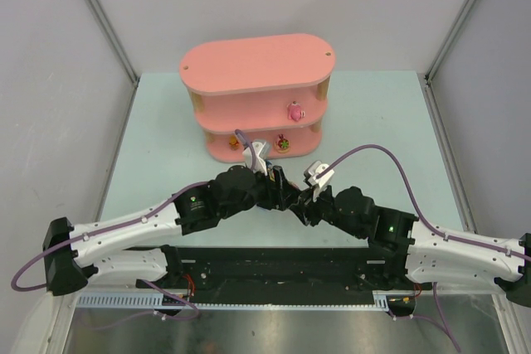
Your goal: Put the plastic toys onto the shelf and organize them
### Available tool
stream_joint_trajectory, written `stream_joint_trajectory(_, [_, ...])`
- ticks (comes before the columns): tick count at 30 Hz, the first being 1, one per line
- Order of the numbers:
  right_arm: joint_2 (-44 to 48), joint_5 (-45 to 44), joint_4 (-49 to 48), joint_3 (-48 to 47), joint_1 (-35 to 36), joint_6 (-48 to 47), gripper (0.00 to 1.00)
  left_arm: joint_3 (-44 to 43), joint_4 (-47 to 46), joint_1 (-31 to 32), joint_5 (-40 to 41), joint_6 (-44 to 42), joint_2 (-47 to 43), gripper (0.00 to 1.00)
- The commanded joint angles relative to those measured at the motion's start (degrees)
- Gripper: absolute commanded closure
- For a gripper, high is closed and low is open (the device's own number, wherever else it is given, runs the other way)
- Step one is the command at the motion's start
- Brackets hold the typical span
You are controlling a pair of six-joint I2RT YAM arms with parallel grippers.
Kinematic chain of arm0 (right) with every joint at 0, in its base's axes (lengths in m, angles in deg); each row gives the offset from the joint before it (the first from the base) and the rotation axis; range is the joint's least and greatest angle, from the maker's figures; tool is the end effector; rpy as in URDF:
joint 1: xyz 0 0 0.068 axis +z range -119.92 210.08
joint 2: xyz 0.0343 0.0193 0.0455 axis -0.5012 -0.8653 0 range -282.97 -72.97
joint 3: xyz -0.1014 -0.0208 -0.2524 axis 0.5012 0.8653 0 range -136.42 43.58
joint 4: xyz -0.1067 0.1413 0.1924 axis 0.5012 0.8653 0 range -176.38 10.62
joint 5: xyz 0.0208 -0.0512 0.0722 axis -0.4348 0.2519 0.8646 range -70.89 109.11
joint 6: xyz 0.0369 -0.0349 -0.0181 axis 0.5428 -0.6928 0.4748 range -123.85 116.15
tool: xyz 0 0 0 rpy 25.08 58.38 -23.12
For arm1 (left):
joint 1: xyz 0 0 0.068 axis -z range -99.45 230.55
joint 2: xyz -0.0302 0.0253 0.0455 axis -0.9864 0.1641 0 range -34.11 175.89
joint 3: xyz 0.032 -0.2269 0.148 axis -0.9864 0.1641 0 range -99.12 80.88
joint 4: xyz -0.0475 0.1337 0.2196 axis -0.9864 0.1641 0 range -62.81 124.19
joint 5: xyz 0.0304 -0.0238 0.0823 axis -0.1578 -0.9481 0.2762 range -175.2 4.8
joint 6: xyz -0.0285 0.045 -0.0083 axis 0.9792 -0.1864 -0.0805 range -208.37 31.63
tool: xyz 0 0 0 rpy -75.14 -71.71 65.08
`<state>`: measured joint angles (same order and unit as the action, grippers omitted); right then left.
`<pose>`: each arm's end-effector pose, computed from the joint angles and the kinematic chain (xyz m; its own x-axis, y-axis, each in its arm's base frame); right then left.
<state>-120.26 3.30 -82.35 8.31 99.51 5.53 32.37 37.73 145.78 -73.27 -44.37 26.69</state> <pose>0.0784 0.1812 0.2851 -0.2278 -0.1603 -0.9604 -0.7822 0.6175 0.0824 0.1088 -0.2182 0.3082 -0.6786 -0.1516 -0.7187 0.4687 0.6640 -0.5826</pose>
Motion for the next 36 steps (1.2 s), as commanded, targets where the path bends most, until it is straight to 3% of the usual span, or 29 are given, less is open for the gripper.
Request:
stream_joint_trajectory(1, [0.7, -1.6, -6.6, -2.6, 0.4, -0.2, 1.00, -1.7, -2.0, 0.9, -2.1, -0.1, 0.6, 0.36])
stream_joint_trajectory(5, [0.4, -1.7, -7.0, -2.7, 0.4, -0.2, 1.00, -1.1, -2.5, 0.9, -2.5, 0.2, 0.5, 0.44])
stream_joint_trajectory(9, [0.4, -1.7, -7.2, -2.6, 0.4, -0.1, 1.00, -0.3, -2.9, 0.9, -2.4, 0.3, 0.0, 0.60])
stream_joint_trajectory(11, [0.5, -1.7, -7.2, -2.7, 0.4, -0.1, 0.94, 0.2, -3.2, 0.9, -2.5, 0.5, -0.2, 0.69])
stream_joint_trajectory(13, [0.6, -1.6, -7.2, -2.6, 0.4, 0.1, 0.77, 0.5, -3.6, 0.9, -2.4, 0.6, -0.5, 0.74])
stream_joint_trajectory(14, [0.7, -1.6, -7.3, -2.6, 0.4, 0.1, 0.74, 0.9, -3.7, 0.9, -2.4, 0.6, -0.6, 0.78])
stream_joint_trajectory(15, [0.8, -1.5, -7.1, -2.7, 0.4, 0.4, 0.71, 1.0, -3.8, 0.9, -2.3, 0.6, -0.8, 0.79])
stream_joint_trajectory(18, [1.1, -1.2, -6.7, -2.6, 0.4, 0.6, 0.43, 1.3, -3.7, 0.9, -1.7, 0.6, -1.4, 0.81])
stream_joint_trajectory(21, [1.6, 0.0, -6.1, -2.6, 0.4, 0.9, 0.24, 1.7, -2.6, 0.9, -0.1, -0.1, -1.8, 0.82])
stream_joint_trajectory(29, [6.4, 6.6, -4.7, -2.8, 0.3, 1.8, 0.11, 2.3, 2.4, -0.3, 6.3, -2.6, -4.0, 0.83])
stream_joint_trajectory(36, [18.0, -6.8, -1.7, -2.8, 0.3, 1.2, 0.09, 3.2, 6.1, -5.8, 6.1, -6.8, -8.5, 0.83])
